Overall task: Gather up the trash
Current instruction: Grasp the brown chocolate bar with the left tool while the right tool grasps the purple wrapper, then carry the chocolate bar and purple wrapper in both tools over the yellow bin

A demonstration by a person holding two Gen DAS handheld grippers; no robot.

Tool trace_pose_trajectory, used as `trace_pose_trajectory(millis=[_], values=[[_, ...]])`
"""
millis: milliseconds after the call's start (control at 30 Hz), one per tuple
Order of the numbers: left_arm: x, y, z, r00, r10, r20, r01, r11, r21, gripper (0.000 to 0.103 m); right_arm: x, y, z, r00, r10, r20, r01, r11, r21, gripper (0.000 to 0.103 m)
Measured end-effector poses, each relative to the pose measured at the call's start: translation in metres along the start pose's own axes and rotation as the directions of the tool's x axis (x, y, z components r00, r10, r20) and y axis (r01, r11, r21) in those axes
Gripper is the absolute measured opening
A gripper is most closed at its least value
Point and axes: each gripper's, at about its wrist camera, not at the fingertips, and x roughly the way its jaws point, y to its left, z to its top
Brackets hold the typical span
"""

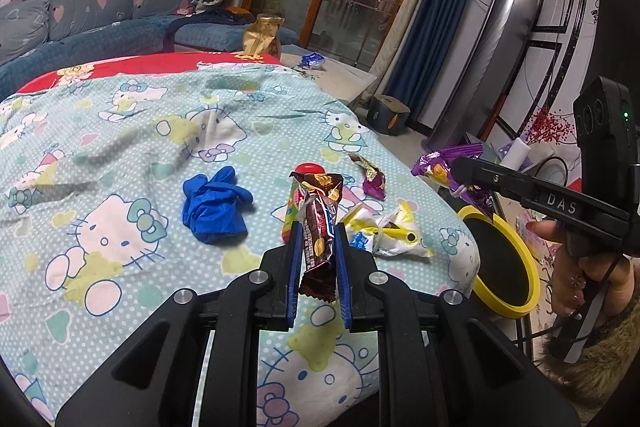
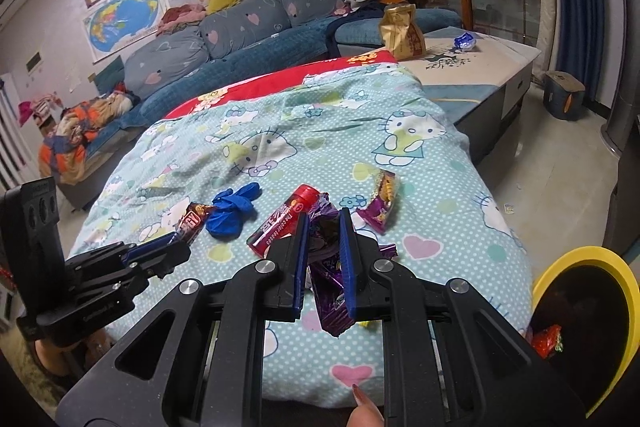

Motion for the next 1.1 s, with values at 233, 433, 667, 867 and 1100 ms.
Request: trace_pose_trajectory(millis=[233,433,667,867,1100], values=[[-0.001,-0.010,0.002,1.000,-0.010,0.004,0.010,1.000,0.018,0.015,-0.009,-0.012,-0.001,1.000,-0.012,0.014,0.012,1.000,0.023,0.010],[-0.001,-0.018,0.003,1.000,-0.023,0.007,0.023,0.999,0.028,0.015,-0.020,-0.020,-0.003,0.999,-0.028,0.031,0.027,0.999,0.033,0.010],[0.001,-0.029,0.005,0.999,-0.041,0.006,0.041,0.998,0.047,0.015,-0.033,-0.031,-0.008,0.998,-0.045,0.039,0.043,0.998,0.053,0.010],[0.002,-0.046,0.006,0.998,-0.057,0.002,0.057,0.995,0.079,0.015,-0.045,-0.047,-0.008,0.996,-0.066,0.055,0.061,0.994,0.085,0.010],[0.008,-0.073,0.010,0.995,-0.102,-0.001,0.102,0.986,0.131,0.015,-0.060,-0.065,-0.010,0.992,-0.103,0.079,0.093,0.988,0.121,0.010]])
